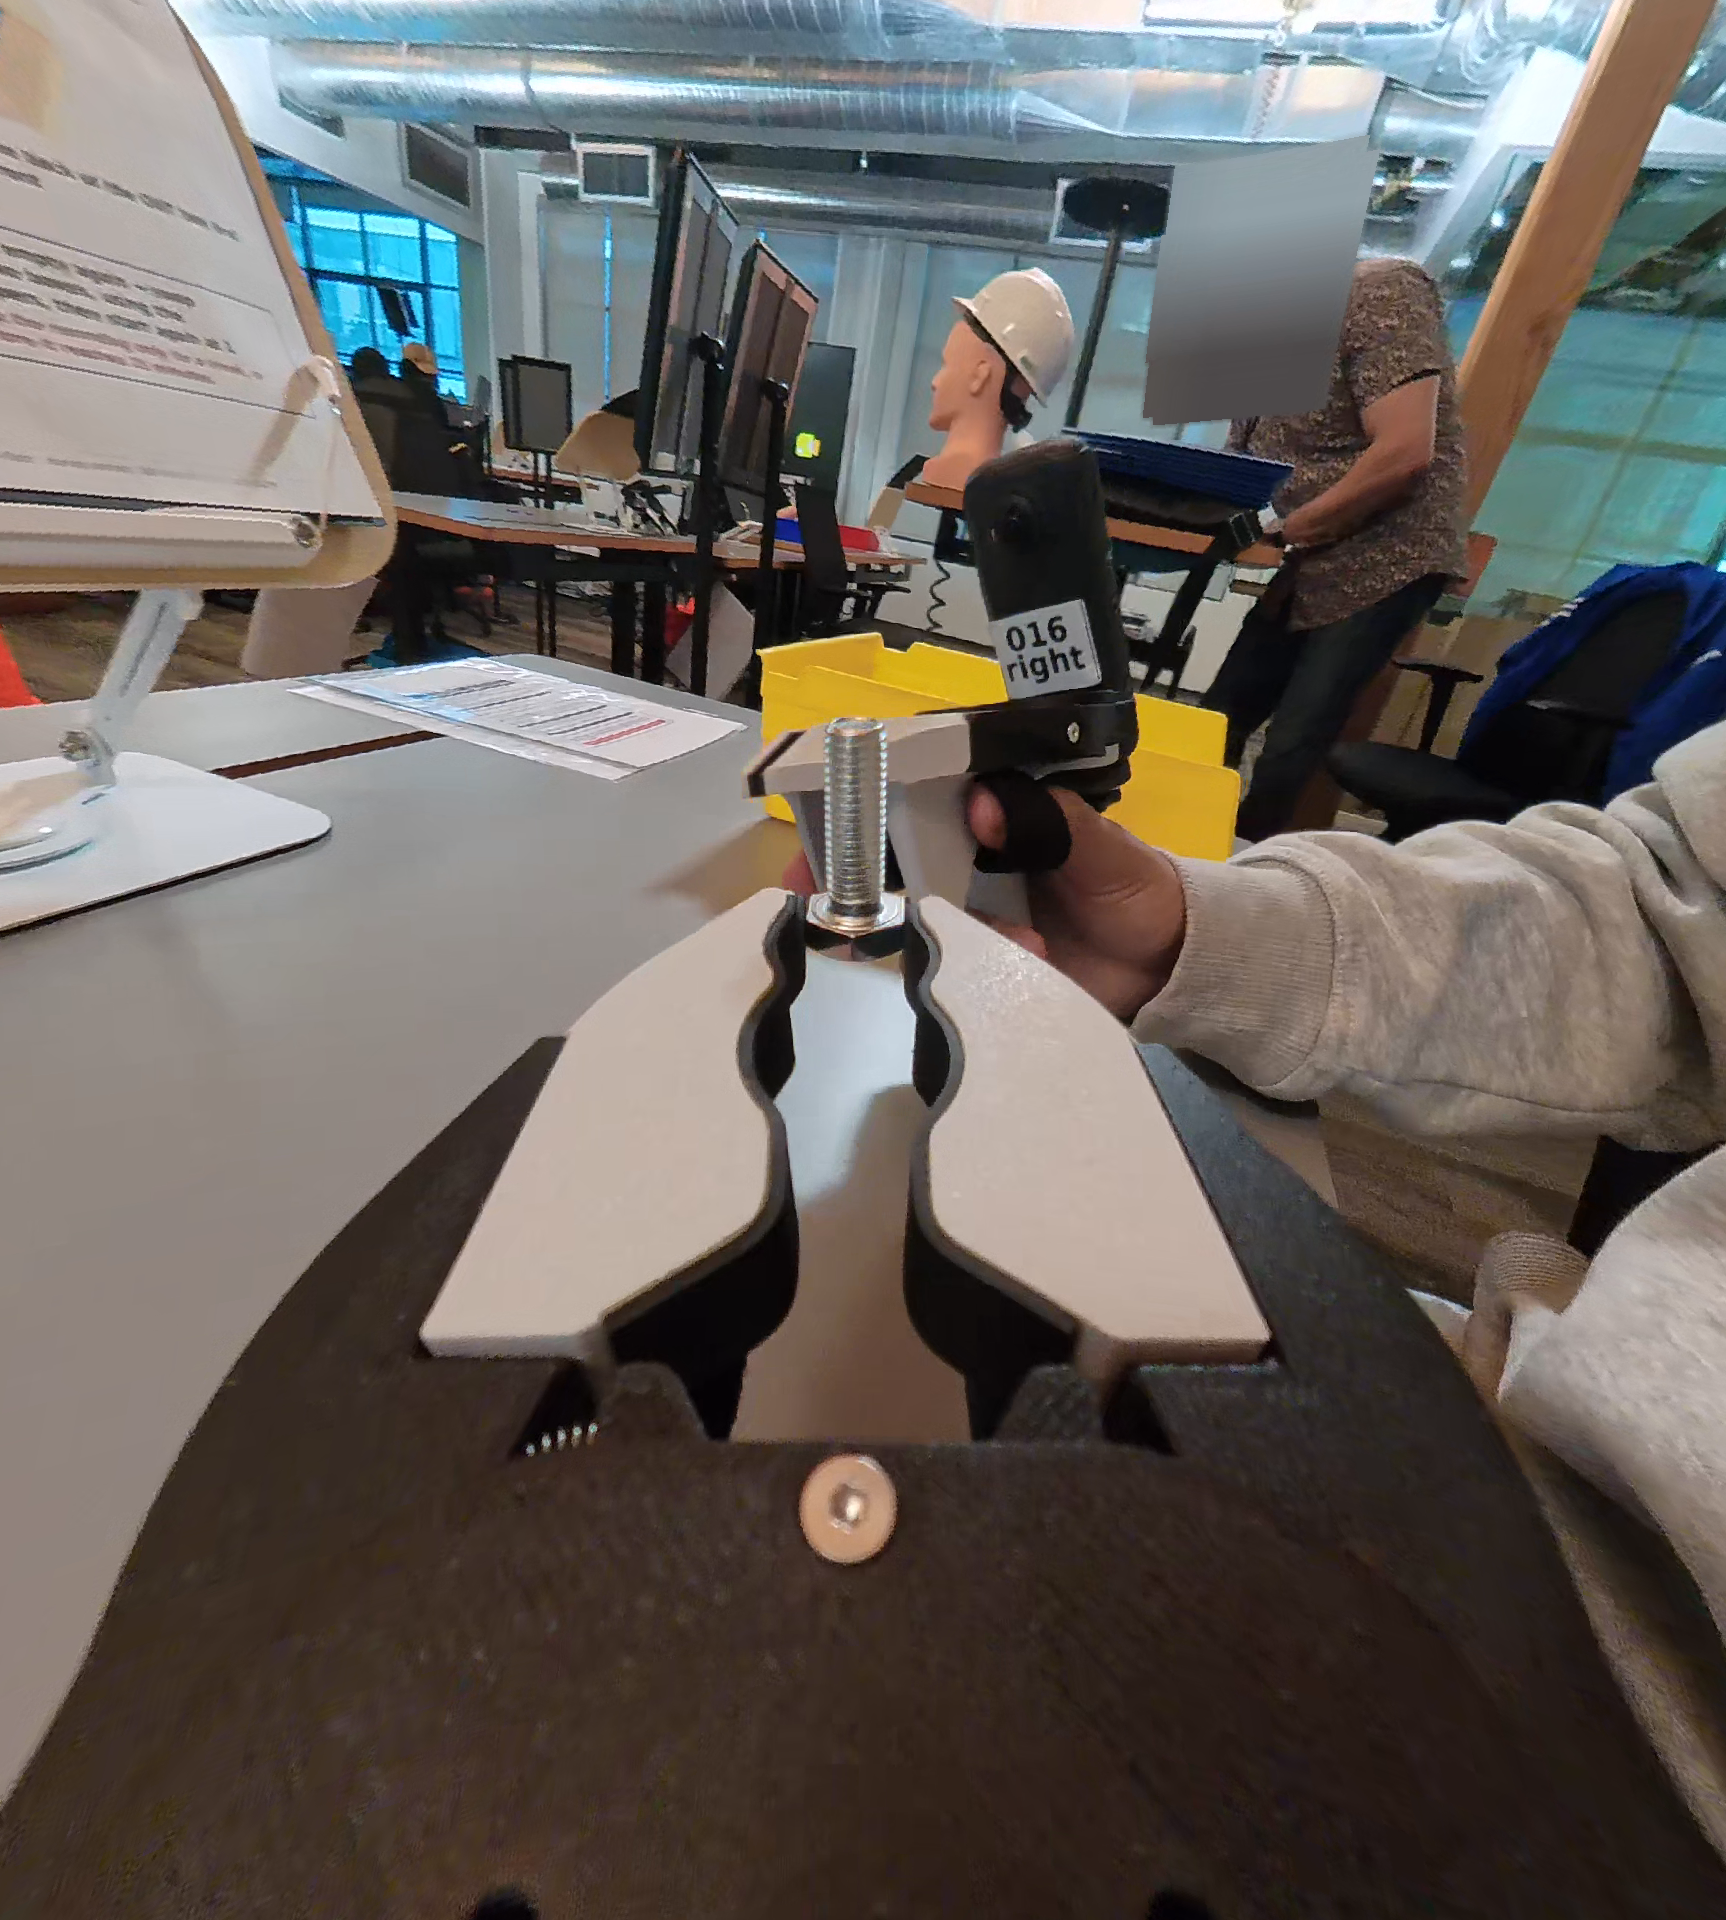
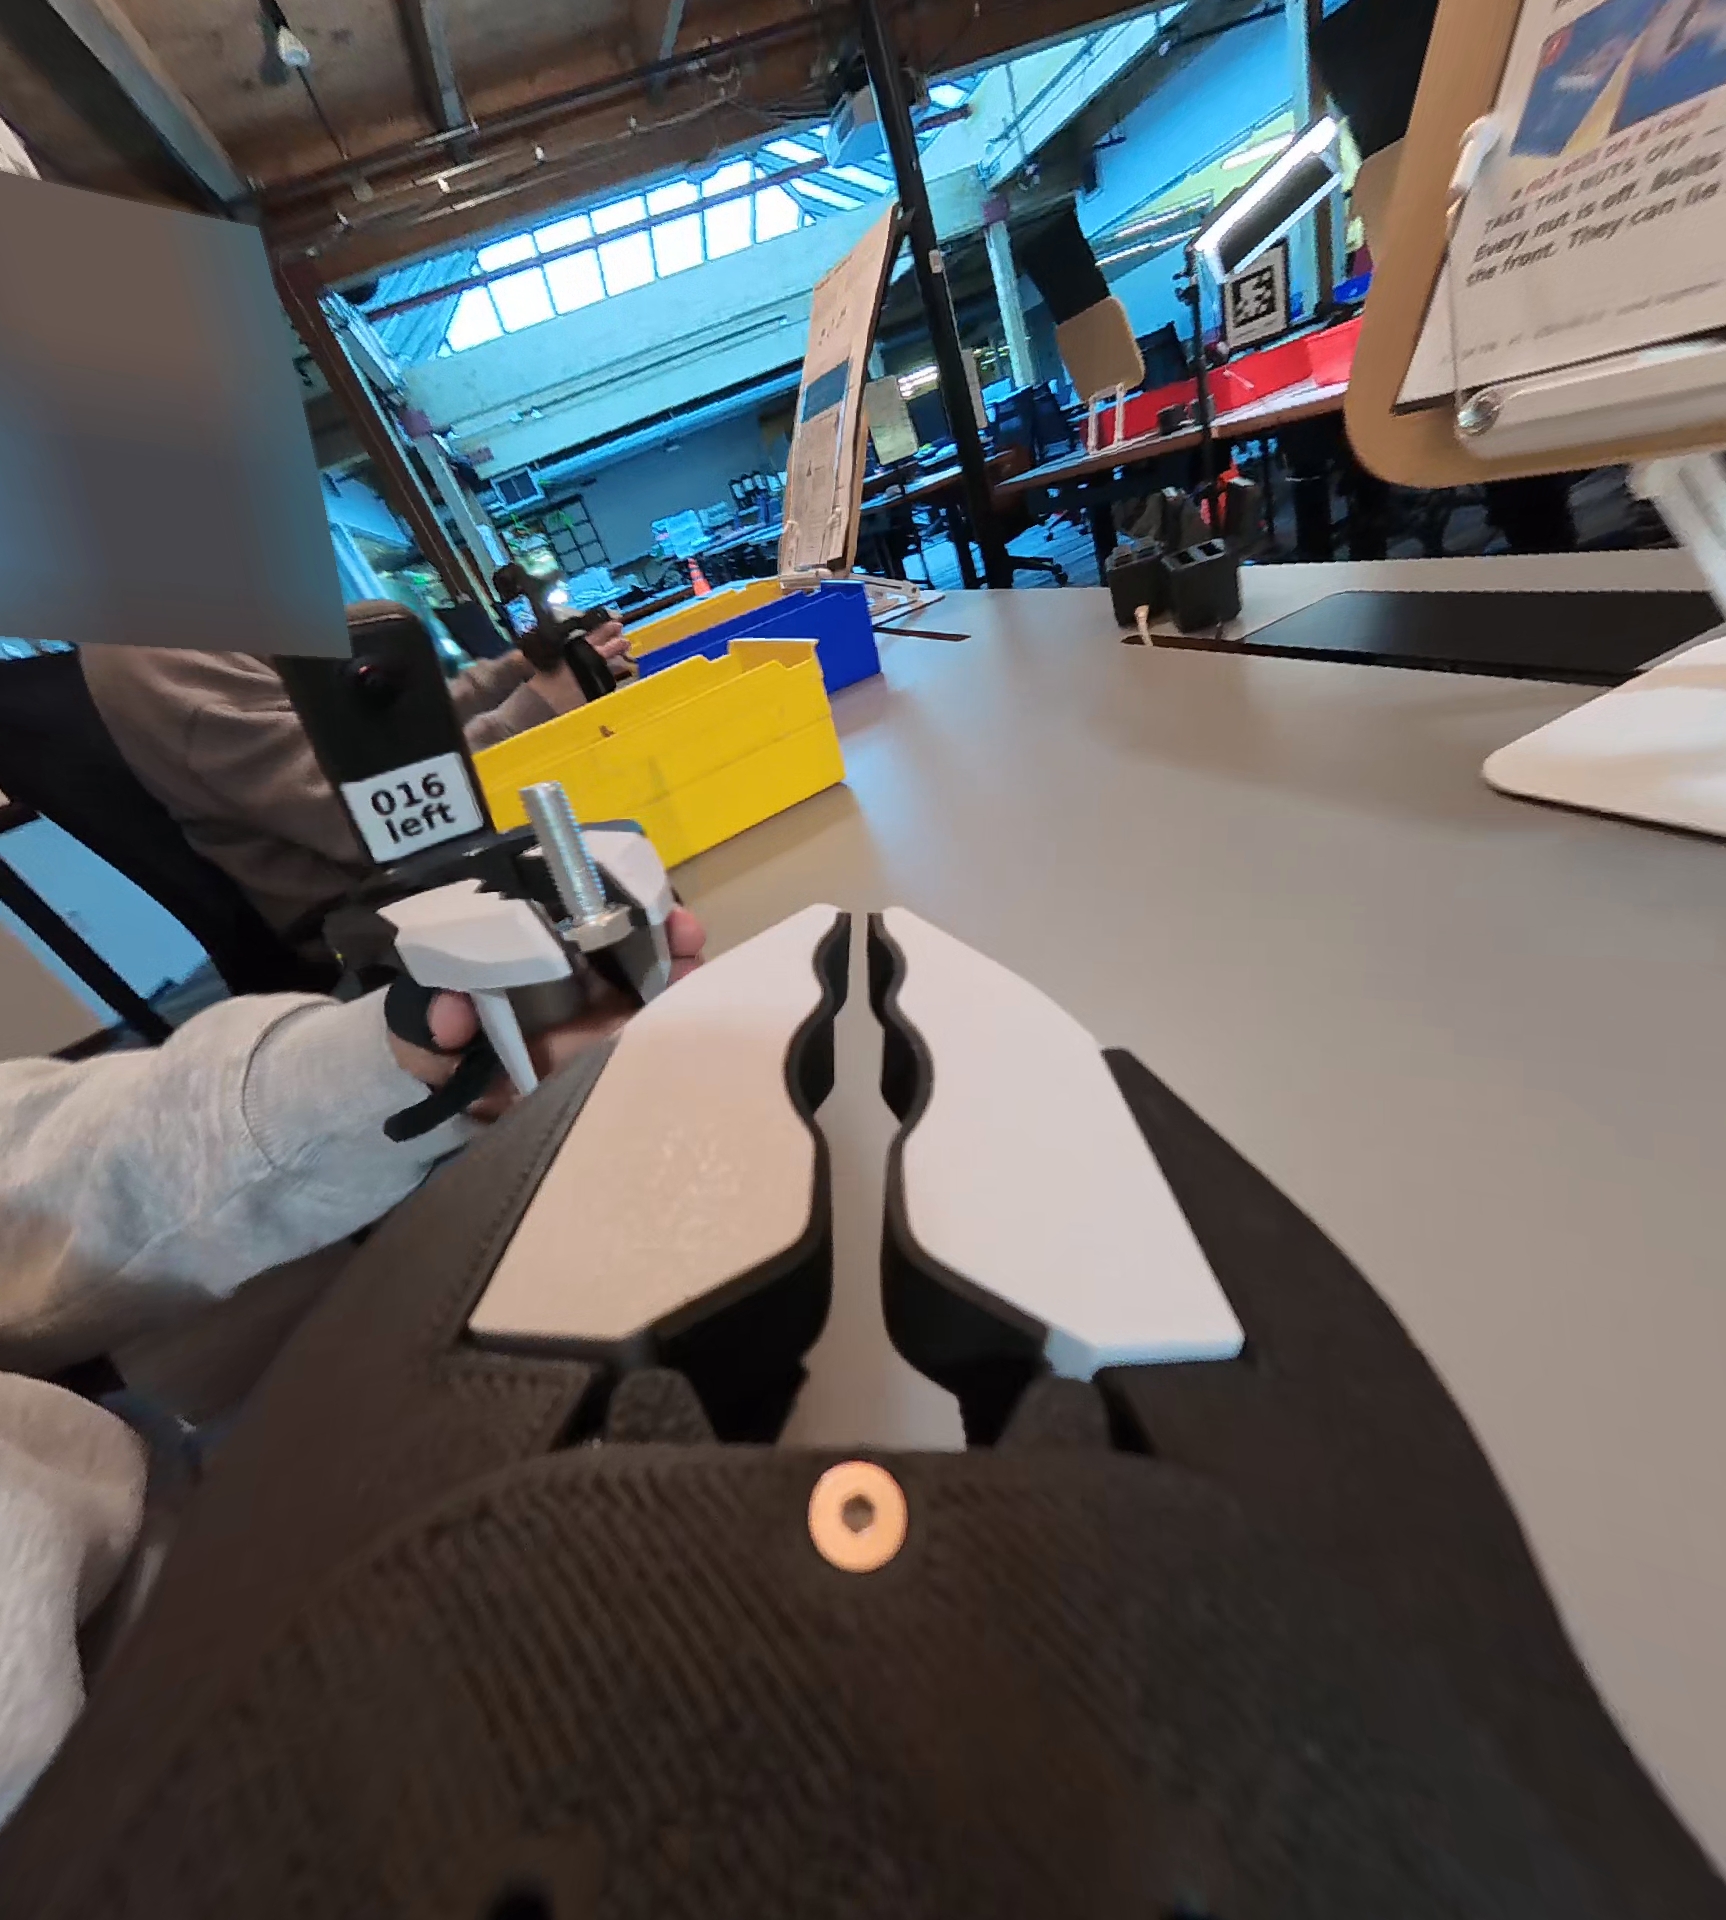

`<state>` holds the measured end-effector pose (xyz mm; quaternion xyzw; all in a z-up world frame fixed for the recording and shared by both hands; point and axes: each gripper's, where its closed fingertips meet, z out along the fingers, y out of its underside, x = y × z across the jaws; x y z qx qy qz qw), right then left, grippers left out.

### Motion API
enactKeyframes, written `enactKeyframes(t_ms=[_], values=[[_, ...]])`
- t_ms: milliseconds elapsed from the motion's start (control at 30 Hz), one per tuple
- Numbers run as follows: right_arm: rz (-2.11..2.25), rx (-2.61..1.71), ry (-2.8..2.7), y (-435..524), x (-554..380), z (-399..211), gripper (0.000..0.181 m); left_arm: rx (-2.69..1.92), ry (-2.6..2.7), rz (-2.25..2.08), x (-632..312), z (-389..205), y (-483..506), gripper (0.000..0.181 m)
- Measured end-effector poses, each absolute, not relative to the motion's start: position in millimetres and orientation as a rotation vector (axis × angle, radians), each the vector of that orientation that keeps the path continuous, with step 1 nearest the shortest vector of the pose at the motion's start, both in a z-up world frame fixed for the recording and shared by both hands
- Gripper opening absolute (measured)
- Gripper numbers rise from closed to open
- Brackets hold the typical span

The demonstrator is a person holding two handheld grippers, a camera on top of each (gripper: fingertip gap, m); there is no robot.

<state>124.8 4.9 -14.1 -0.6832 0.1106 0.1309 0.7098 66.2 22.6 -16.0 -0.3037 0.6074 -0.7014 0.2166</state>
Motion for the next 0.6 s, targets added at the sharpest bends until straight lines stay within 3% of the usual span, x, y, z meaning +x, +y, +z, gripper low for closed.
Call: enactKeyframes(t_ms=[300, 600], values=[[0.299, -1.632, 0.009, 62, 89, -12, 0.004, -0.924, 1.595, -1.881, 37, -17, 54, 0.018], [0.361, -1.786, -0.348, 187, 42, 90, 0.013, -0.983, 1.508, -1.817, 0, -16, 78, 0.018]])
